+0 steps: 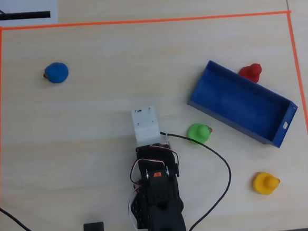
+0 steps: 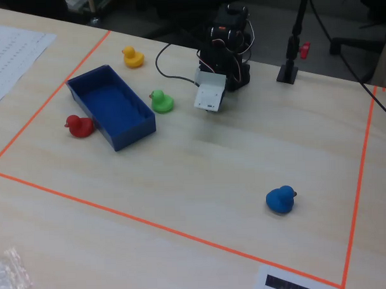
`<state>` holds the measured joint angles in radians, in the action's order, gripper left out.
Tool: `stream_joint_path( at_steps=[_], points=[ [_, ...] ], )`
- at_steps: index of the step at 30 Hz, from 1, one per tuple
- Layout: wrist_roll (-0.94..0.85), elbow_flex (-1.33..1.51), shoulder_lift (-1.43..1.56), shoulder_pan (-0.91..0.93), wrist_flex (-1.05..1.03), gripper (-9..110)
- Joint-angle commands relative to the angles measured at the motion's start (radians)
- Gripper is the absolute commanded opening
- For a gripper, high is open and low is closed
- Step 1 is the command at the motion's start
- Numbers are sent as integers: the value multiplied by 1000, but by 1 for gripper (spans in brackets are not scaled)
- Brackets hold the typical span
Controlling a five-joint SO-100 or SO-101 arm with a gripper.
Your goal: Grasp blue duck and put it into box.
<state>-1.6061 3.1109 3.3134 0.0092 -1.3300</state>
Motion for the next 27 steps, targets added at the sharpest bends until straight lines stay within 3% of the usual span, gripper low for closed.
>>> stream_joint_path(
  at_steps=[1, 27],
  points=[
    [3, 0, -2, 17, -17, 0],
    [-51, -14, -3, 38, 9, 0]
  ],
)
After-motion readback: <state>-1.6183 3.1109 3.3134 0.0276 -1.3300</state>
